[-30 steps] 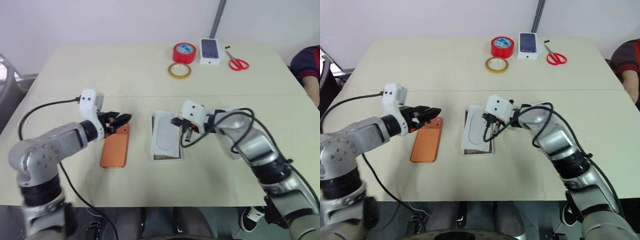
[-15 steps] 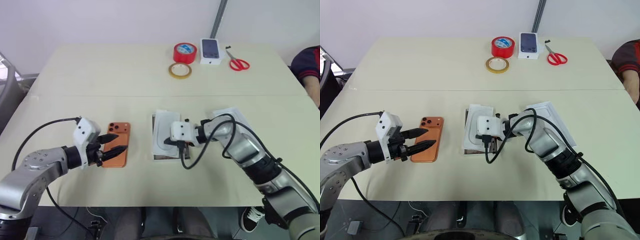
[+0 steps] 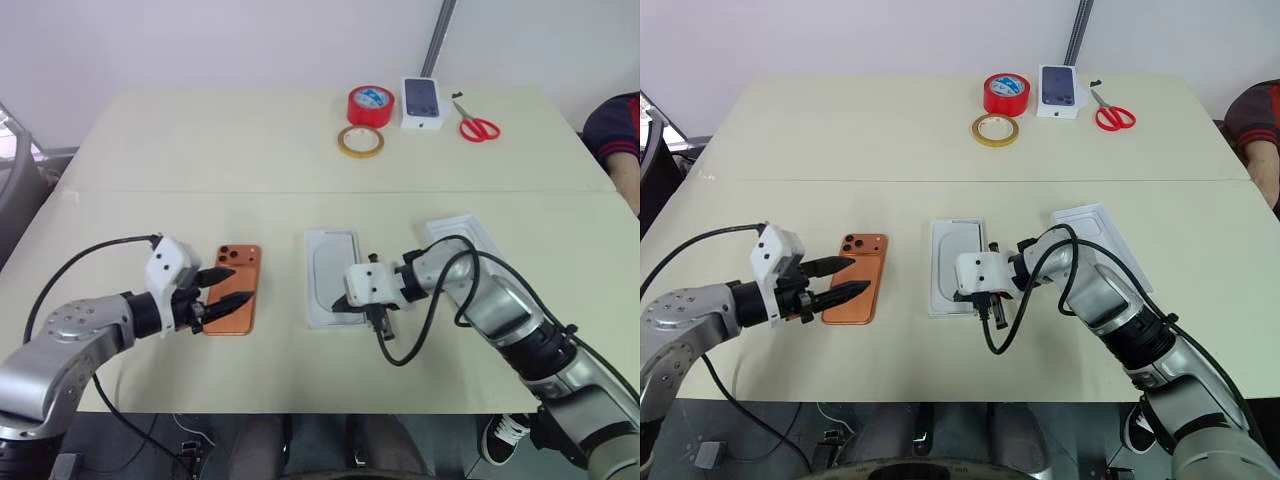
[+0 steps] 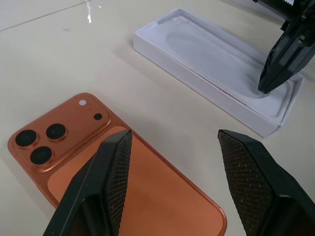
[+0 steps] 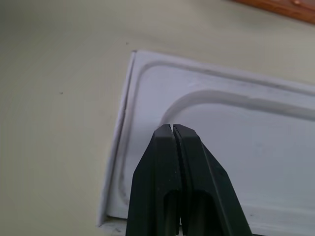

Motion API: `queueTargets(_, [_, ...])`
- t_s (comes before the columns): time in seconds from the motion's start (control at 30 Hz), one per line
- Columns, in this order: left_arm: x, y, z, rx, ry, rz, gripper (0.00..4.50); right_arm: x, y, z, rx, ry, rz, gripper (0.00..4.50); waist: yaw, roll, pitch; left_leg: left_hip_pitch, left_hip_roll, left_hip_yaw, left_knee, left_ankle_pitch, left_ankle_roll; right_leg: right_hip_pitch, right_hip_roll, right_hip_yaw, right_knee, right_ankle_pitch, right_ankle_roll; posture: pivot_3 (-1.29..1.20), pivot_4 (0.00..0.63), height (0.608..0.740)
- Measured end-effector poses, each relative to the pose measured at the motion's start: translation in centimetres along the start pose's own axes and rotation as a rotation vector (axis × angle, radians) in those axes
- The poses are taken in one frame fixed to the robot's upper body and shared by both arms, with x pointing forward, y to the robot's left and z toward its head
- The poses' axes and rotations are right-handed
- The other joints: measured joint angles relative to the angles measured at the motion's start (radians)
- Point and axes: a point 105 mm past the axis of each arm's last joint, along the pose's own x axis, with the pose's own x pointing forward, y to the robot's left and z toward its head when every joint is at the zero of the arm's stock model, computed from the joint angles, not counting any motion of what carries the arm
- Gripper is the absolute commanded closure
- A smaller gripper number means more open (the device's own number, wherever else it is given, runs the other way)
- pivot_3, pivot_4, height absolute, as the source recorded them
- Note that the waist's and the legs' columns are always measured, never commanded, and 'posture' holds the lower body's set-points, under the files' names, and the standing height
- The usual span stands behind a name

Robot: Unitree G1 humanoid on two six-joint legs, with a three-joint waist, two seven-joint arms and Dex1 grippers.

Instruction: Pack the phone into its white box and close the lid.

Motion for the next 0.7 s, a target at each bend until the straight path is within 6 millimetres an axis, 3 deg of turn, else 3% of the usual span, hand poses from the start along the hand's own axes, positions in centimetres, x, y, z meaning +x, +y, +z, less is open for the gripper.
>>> queueTargets(0.27, [0.0, 0.4, -0.3, -0.018, -0.007, 0.020, 1.59, 0.1, -3.4, 1.2, 0.051, -0.021, -0.220, 4.44, -0.001, 0.000, 0.000, 0.000, 0.000, 0.000, 0.000, 0.000, 0.000, -0.001, 0.000, 0.000, 0.000, 0.000, 0.000, 0.00, 0.150, 0.736])
queueTargets(0.37, [0.0, 0.4, -0.2, -0.019, -0.016, 0.027, 1.59, 0.7, -5.5, -0.1, 0.098, 0.054, -0.343, 4.44, -0.001, 0.000, 0.000, 0.000, 0.000, 0.000, 0.000, 0.000, 0.000, -0.001, 0.000, 0.000, 0.001, 0.000, 0.000, 0.00, 0.150, 0.736])
queueTargets(0.47, [0.0, 0.5, -0.2, -0.021, -0.019, 0.032, 1.59, 1.1, -6.3, -1.5, 0.118, 0.124, -0.408, 4.44, 0.001, 0.000, 0.000, 0.000, 0.000, 0.000, 0.000, 0.000, 0.000, -0.001, 0.000, 0.000, 0.001, 0.000, 0.000, 0.00, 0.150, 0.736])
queueTargets(0.7, [0.2, 0.2, -0.3, -0.033, -0.032, 0.039, 1.59, 0.5, -6.9, -2.8, 0.093, 0.210, -0.461, 4.44, -0.002, 0.000, 0.000, 0.000, 0.000, 0.000, -0.001, 0.000, 0.000, -0.002, 0.000, 0.000, 0.001, 0.000, 0.000, 0.00, 0.150, 0.736])
